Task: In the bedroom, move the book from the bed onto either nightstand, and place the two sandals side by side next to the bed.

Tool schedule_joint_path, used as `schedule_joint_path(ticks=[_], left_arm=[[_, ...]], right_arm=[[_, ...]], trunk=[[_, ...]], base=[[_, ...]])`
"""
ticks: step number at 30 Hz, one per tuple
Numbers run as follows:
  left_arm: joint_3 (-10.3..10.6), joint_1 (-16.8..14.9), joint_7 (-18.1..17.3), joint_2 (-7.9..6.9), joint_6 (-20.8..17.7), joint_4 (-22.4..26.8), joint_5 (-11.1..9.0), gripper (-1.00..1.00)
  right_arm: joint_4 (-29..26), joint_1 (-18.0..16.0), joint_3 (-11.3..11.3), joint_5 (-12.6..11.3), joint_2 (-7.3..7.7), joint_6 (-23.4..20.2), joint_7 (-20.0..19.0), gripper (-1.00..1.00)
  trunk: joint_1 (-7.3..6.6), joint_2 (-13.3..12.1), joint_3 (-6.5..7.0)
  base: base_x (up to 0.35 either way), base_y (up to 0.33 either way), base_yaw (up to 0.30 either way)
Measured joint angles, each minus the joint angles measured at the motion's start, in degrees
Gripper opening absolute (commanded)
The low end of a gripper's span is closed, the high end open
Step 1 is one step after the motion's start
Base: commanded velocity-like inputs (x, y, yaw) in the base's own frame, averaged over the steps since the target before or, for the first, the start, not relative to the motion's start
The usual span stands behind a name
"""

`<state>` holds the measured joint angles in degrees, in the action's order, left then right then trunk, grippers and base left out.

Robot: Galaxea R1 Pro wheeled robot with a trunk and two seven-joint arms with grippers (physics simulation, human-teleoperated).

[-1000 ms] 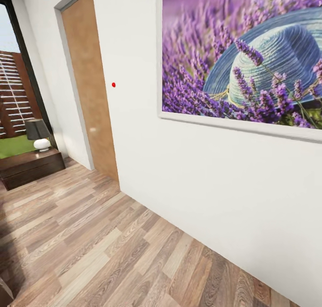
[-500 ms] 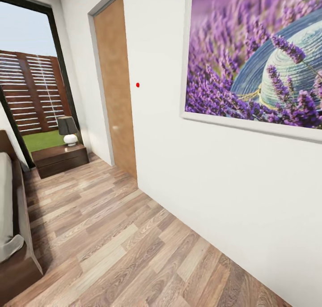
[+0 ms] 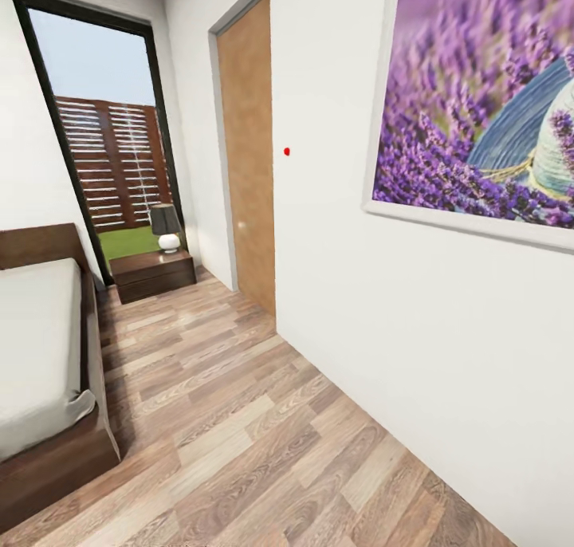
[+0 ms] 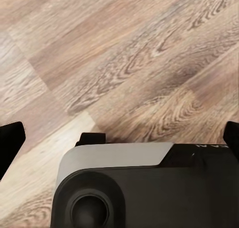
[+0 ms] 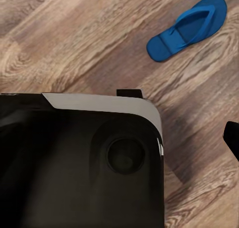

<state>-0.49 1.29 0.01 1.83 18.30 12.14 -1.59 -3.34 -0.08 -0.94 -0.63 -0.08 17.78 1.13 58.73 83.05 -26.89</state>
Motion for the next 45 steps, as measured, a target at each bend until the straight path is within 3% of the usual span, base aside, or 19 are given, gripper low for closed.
schedule_joint_path(ticks=[21,45], left_arm=[[0.0,0.0,0.0,0.0,0.0,0.0,0.0,1.0],[0.0,0.0,0.0,0.0,0.0,0.0,0.0,1.0]], right_arm=[[0.0,0.0,0.0,0.0,0.0,0.0,0.0,1.0],[0.0,0.0,0.0,0.1,0.0,0.0,0.0,1.0]], trunk=[[0.0,0.0,0.0],[-0.03,0.0,0.0]], base=[[0.0,0.0,0.283],[0.037,0.0,0.01]])
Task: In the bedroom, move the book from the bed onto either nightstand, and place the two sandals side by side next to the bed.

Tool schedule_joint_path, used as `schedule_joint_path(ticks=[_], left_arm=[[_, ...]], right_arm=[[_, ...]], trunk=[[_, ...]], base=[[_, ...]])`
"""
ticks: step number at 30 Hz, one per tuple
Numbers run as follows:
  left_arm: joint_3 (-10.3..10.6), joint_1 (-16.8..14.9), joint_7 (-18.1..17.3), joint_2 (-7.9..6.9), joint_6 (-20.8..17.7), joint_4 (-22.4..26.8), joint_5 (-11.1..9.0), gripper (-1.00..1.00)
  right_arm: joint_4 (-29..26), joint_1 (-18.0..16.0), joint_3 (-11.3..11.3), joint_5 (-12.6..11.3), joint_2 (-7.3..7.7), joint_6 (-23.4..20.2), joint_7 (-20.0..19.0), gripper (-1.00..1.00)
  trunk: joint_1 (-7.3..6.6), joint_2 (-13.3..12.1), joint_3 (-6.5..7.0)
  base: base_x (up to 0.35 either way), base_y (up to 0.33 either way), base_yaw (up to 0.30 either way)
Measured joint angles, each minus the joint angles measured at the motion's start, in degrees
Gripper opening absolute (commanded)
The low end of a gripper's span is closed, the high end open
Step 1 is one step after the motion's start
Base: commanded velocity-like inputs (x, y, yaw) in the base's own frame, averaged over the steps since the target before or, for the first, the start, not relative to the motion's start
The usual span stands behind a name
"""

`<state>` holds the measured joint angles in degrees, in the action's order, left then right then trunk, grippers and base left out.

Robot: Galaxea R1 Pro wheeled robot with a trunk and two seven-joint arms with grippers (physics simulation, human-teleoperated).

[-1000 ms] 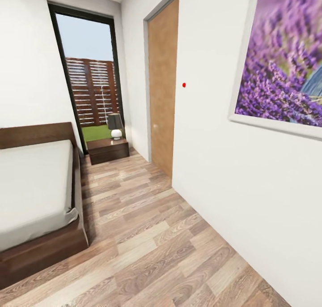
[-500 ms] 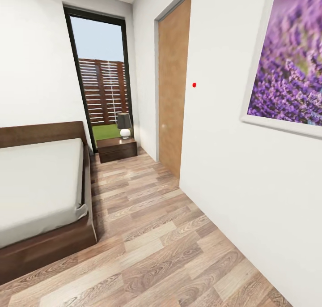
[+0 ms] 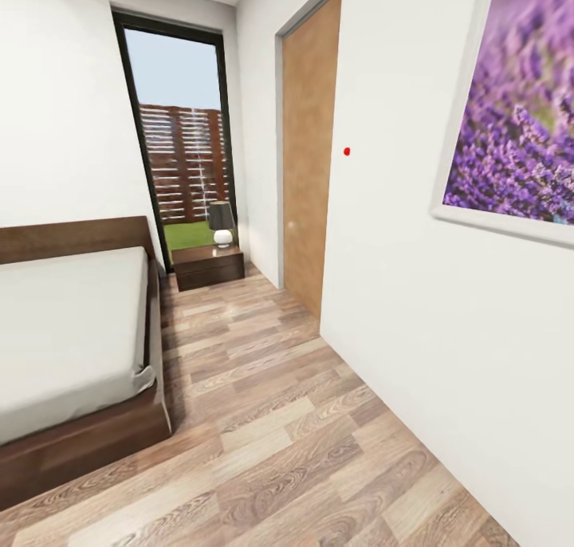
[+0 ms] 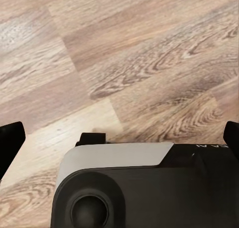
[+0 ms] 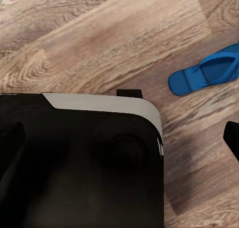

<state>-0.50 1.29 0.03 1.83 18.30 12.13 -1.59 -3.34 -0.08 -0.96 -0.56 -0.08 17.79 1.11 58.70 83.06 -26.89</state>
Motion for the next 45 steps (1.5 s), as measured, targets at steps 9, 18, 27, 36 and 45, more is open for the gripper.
schedule_joint_path(ticks=[9,18,27,36,45], left_arm=[[0.0,0.0,0.0,0.0,0.0,0.0,0.0,1.0],[0.0,0.0,0.0,0.0,0.0,0.0,0.0,1.0],[0.0,0.0,0.0,0.0,0.0,0.0,0.0,1.0],[0.0,0.0,0.0,-0.02,0.0,0.0,0.0,1.0],[0.0,0.0,0.0,-0.03,0.0,0.0,0.0,1.0]], right_arm=[[0.0,0.0,0.0,0.0,0.0,0.0,0.0,1.0],[0.0,0.0,0.0,0.0,0.01,0.0,0.0,1.0],[0.0,0.0,0.0,0.0,0.0,0.0,0.0,1.0],[0.0,0.0,0.0,0.0,0.01,0.0,0.0,1.0],[0.0,0.0,0.0,0.0,0.0,0.0,0.0,1.0]], trunk=[[0.01,0.0,0.0],[0.0,0.0,0.0],[0.0,0.0,0.0],[0.0,0.0,0.0],[0.02,0.0,0.0]], base=[[0.205,0.0,0.0],[0.09,0.0,0.0],[0.293,0.004,0.0],[0.238,0.135,0.0],[0.114,0.077,0.0]])
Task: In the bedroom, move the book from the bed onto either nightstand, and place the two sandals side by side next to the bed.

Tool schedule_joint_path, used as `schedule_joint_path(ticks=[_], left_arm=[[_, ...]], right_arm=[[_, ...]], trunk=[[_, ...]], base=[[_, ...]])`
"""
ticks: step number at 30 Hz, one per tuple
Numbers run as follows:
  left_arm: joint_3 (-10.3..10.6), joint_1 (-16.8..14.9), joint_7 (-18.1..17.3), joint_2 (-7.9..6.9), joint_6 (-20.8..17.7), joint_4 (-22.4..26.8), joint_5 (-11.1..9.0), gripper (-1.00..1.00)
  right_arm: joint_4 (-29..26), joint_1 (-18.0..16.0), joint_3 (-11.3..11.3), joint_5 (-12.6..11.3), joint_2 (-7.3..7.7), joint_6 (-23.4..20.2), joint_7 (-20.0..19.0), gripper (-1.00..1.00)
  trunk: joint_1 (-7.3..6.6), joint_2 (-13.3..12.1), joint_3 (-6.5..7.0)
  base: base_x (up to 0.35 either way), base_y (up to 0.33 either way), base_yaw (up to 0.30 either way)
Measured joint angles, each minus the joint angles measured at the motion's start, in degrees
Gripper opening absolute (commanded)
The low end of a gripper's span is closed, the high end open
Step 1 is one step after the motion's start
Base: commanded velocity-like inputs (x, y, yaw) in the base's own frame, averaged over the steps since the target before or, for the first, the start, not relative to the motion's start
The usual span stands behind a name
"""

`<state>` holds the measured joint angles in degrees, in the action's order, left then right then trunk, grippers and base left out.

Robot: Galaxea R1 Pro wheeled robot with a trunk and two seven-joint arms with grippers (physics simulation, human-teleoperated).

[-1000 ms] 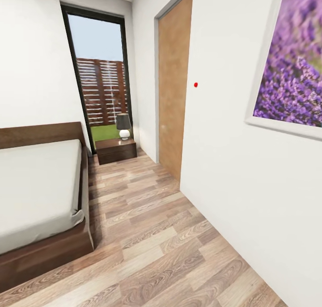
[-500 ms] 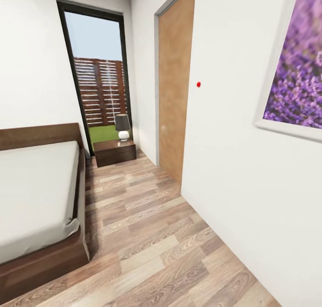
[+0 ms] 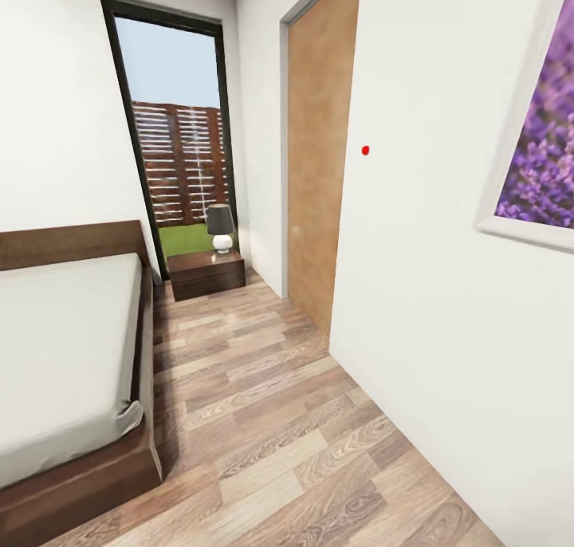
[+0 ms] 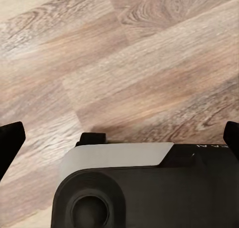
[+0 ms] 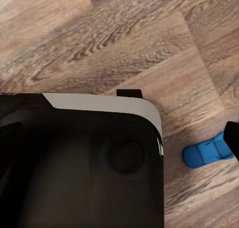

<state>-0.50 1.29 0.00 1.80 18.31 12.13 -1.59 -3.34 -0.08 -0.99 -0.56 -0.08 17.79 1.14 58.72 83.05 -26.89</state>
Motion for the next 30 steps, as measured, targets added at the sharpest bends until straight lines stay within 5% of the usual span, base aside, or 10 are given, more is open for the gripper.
schedule_joint_path(ticks=[30], left_arm=[[0.0,0.0,0.0,0.02,0.0,0.0,0.0,1.0]], right_arm=[[0.0,0.0,0.0,0.0,0.0,0.0,0.0,1.0]], trunk=[[-0.03,0.0,0.0]], base=[[0.305,0.052,0.0]])
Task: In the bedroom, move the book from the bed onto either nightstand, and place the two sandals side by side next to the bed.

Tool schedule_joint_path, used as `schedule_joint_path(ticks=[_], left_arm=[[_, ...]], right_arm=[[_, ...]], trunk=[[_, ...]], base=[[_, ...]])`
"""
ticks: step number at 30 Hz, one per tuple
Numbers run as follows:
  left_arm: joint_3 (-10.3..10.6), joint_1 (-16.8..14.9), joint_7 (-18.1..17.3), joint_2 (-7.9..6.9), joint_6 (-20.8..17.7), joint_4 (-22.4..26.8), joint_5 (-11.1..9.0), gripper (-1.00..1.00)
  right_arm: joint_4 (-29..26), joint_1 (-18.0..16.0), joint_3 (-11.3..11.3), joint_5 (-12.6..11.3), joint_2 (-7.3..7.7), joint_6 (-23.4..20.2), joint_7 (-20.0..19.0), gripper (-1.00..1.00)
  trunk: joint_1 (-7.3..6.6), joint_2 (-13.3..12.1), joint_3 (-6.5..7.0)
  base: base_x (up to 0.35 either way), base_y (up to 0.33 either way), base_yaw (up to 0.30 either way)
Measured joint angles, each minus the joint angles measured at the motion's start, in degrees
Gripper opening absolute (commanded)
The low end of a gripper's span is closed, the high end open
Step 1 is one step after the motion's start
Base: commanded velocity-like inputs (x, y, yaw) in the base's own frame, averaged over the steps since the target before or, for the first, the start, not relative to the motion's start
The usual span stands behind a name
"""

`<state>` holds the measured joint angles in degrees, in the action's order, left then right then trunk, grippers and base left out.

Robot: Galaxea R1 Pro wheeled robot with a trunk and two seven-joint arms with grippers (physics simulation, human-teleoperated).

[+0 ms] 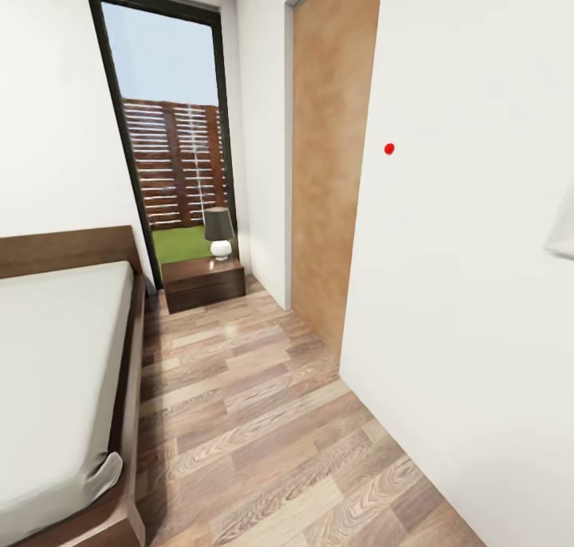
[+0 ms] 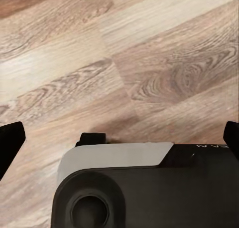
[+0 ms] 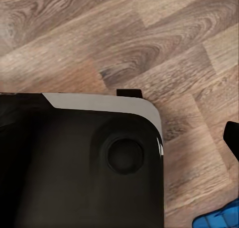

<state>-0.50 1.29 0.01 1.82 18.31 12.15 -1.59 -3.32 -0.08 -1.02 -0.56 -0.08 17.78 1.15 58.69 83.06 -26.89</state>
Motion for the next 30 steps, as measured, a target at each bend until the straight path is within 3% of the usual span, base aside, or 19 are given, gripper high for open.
schedule_joint_path(ticks=[21,30], left_arm=[[0.0,0.0,0.0,0.01,0.0,0.0,0.0,1.0],[0.0,0.0,0.0,0.01,0.0,0.0,0.0,1.0]], right_arm=[[0.0,0.0,0.0,0.0,0.03,0.0,0.0,1.0],[0.0,0.0,0.0,0.0,0.06,0.0,0.0,1.0]], trunk=[[0.0,0.0,0.0],[0.03,0.0,0.0]], base=[[0.313,0.046,0.0],[0.041,0.0,-0.17]])
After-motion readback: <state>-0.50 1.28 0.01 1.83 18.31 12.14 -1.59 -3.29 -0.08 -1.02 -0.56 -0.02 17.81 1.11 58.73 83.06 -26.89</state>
